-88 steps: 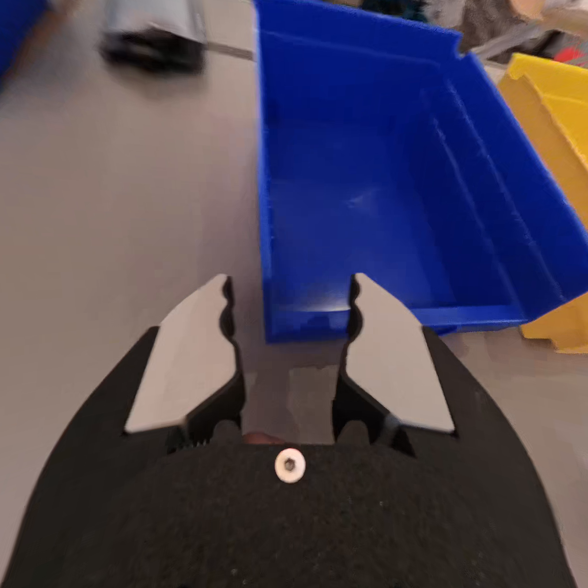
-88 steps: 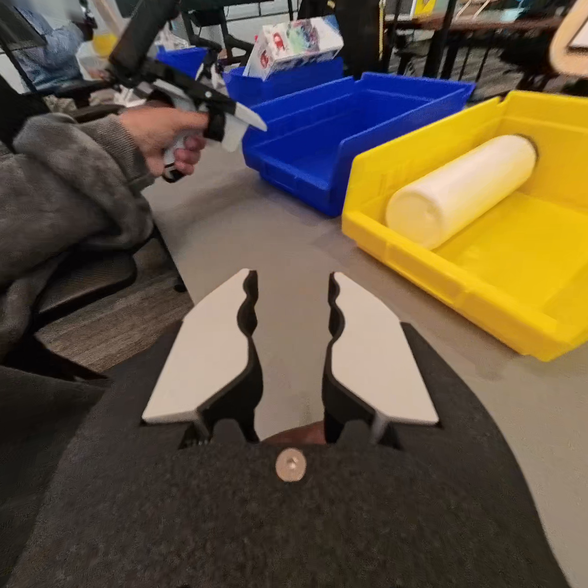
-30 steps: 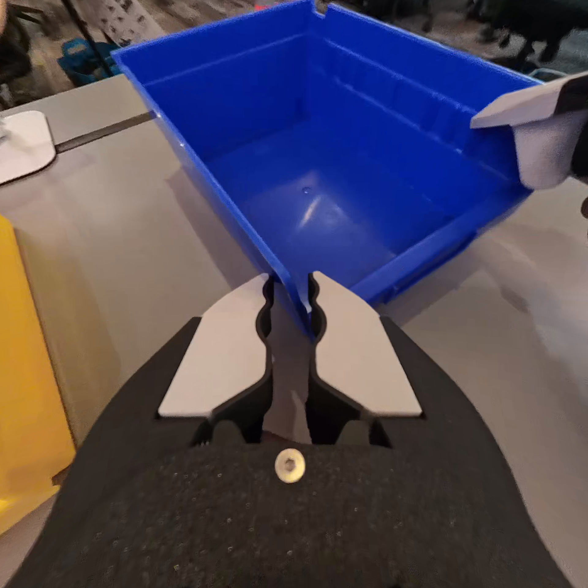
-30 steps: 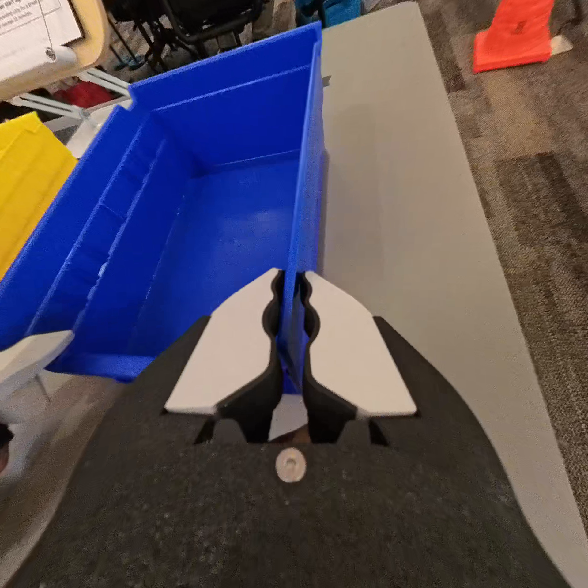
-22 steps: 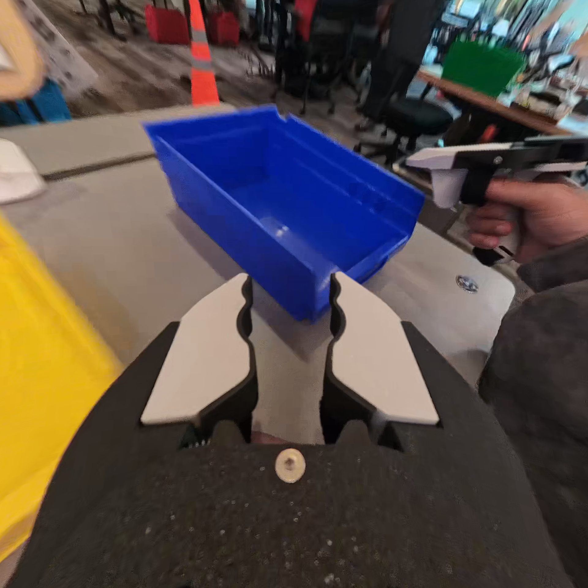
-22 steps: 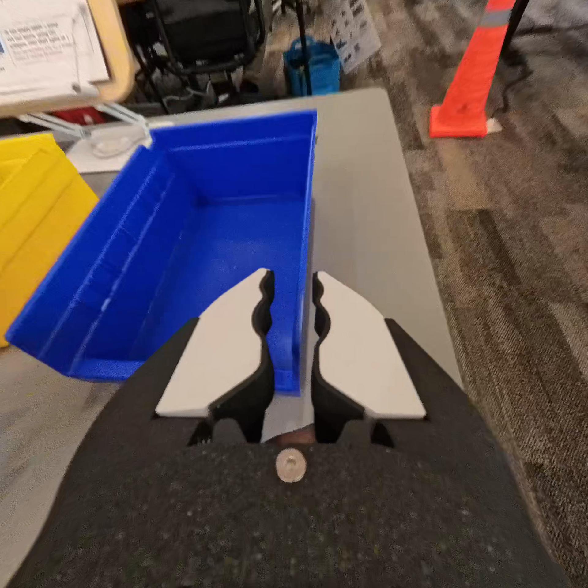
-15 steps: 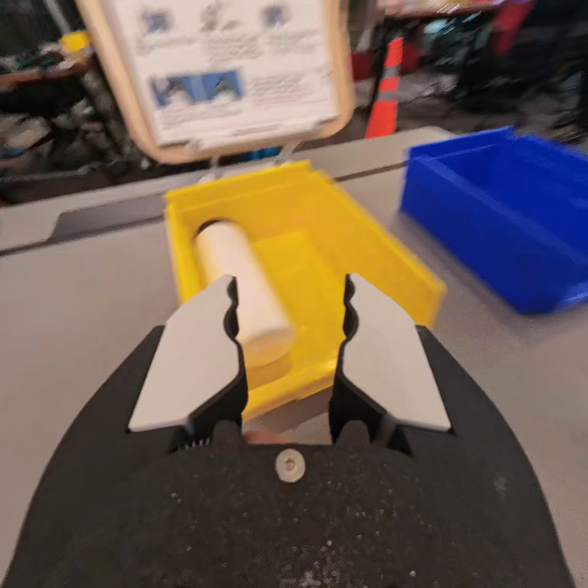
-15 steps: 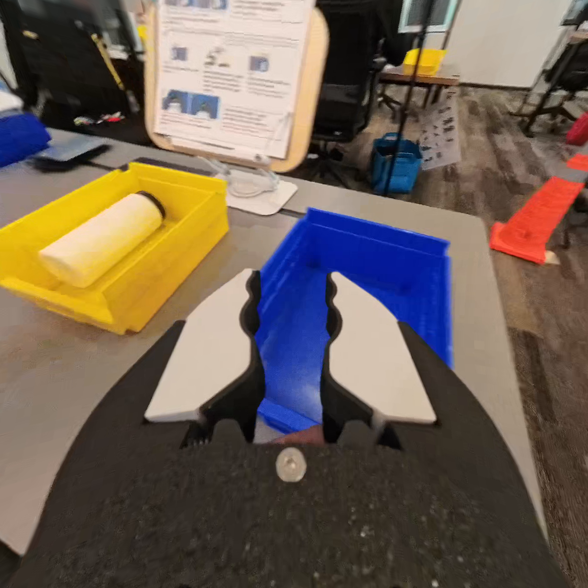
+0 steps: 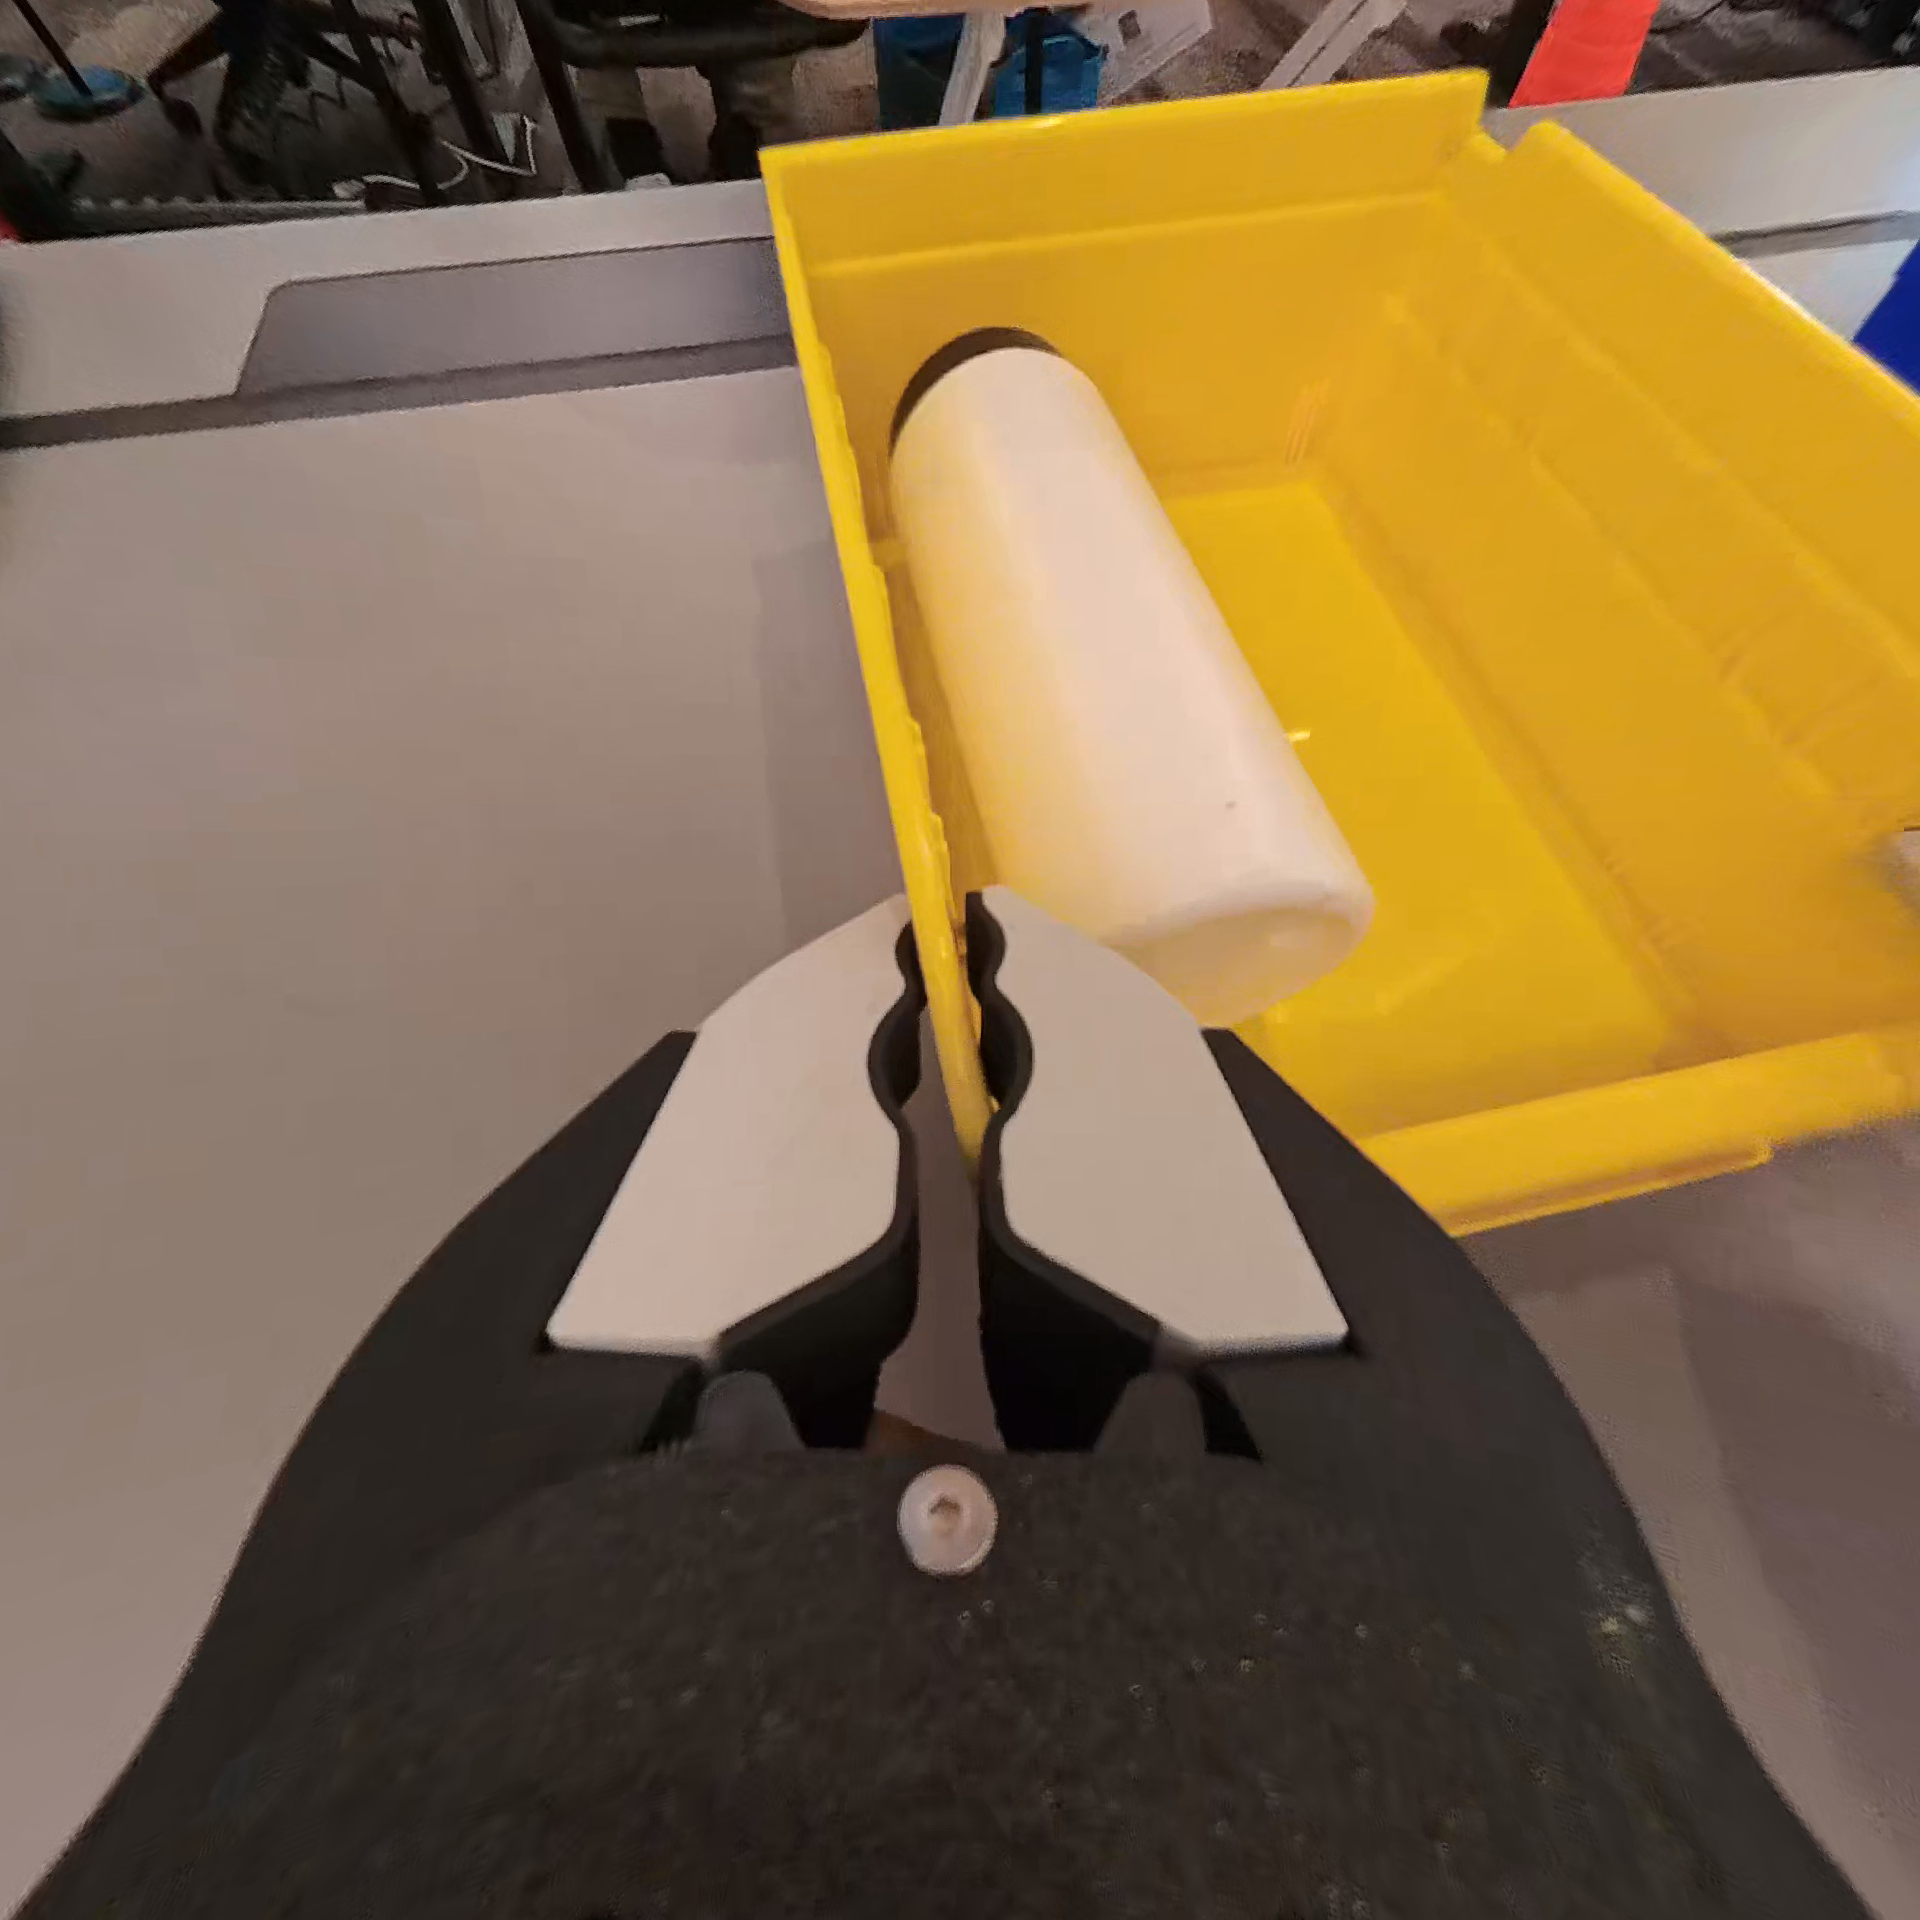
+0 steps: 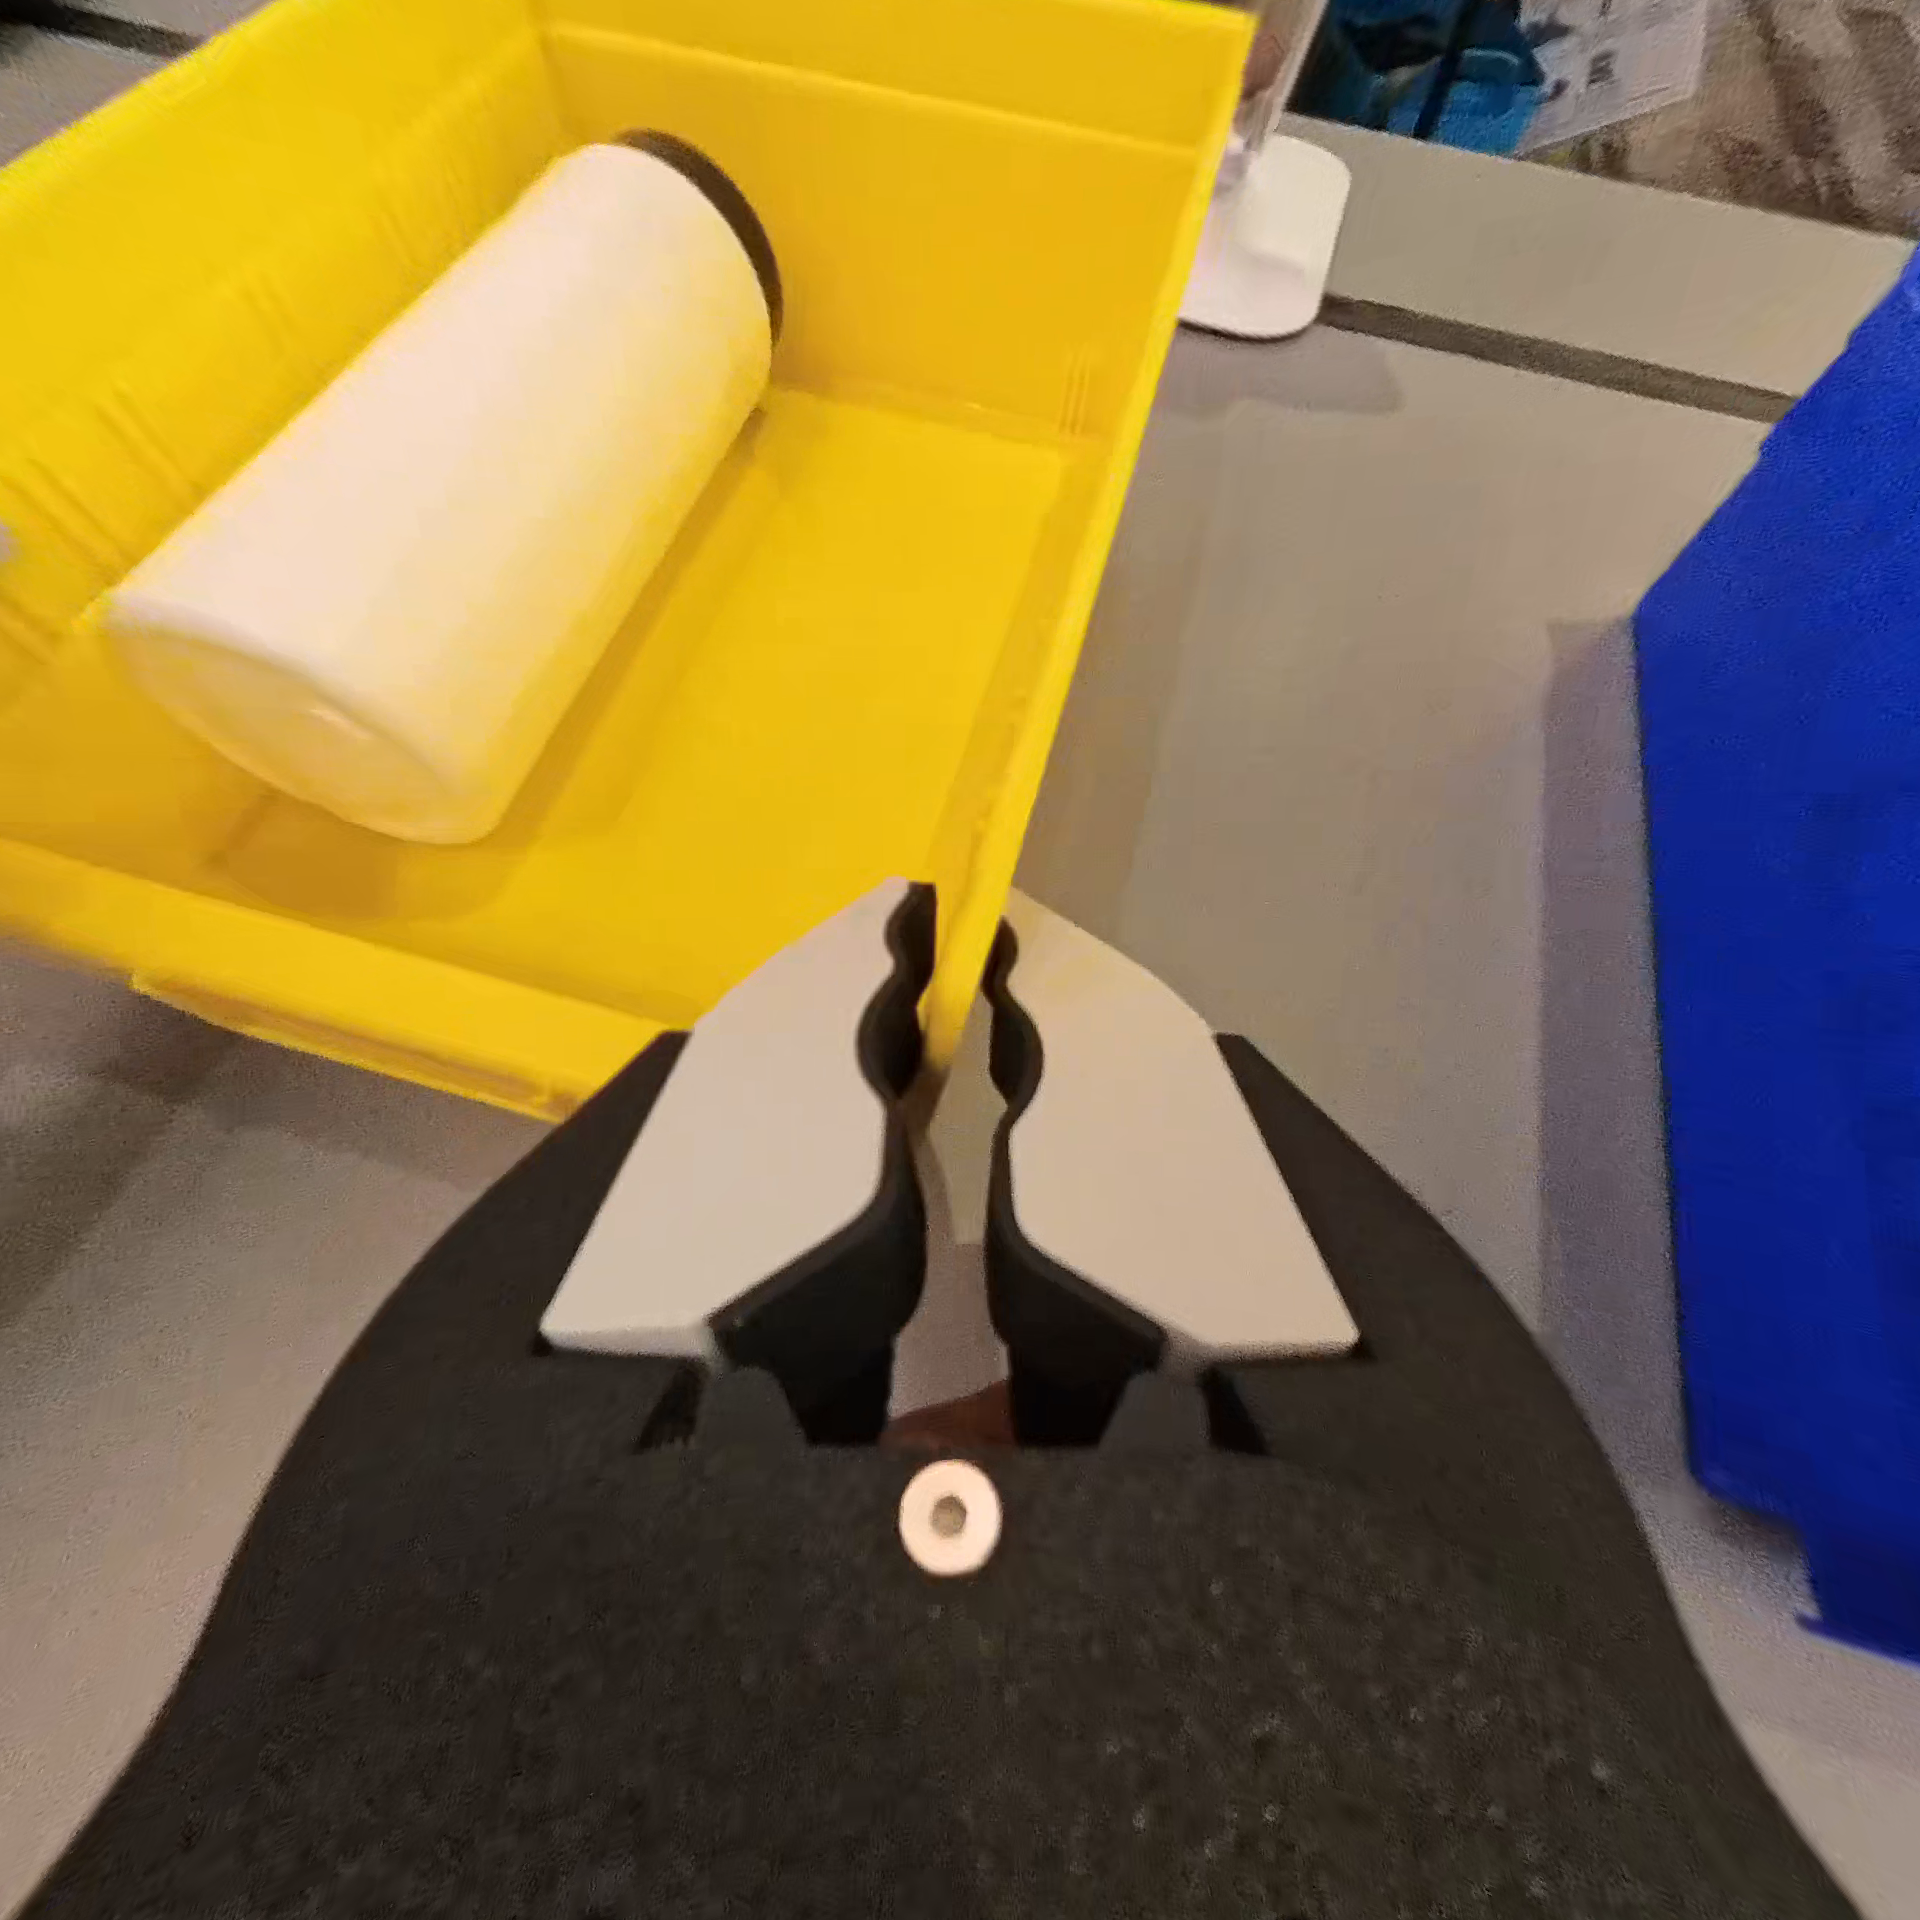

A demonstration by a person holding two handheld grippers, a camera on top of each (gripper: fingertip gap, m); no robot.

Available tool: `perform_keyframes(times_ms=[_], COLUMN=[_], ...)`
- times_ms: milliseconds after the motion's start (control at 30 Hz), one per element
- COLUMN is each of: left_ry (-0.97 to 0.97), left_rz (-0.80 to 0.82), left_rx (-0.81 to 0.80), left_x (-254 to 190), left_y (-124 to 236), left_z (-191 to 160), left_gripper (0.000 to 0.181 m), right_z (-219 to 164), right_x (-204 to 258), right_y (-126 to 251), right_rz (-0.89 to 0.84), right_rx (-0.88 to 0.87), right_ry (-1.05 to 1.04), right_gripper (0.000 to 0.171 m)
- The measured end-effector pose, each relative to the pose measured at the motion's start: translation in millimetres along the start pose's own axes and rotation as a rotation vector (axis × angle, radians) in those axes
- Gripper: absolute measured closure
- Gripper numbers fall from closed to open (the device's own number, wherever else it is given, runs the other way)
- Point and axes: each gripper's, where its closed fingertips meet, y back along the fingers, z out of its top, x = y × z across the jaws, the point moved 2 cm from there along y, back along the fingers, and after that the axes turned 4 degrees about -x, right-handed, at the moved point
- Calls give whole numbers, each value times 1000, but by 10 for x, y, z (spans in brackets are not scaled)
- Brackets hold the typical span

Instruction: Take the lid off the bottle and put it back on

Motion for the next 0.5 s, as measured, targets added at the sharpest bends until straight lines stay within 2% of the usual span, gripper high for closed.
perform_keyframes(times_ms=[133,300,500], left_ry=[7,100,119], left_rz=[66,119,184], left_rx=[-54,-121,-127], left_x=[417,1317,2239], left_y=[150,438,602], left_z=[169,305,100], left_gripper=[177,178,178], right_z=[224,600,789], right_x=[331,1168,2115], right_y=[-23,-171,-406], right_rz=[-32,46,75], right_rx=[-49,-97,-135], right_ry=[-39,-16,32], right_gripper=[166,165,164])
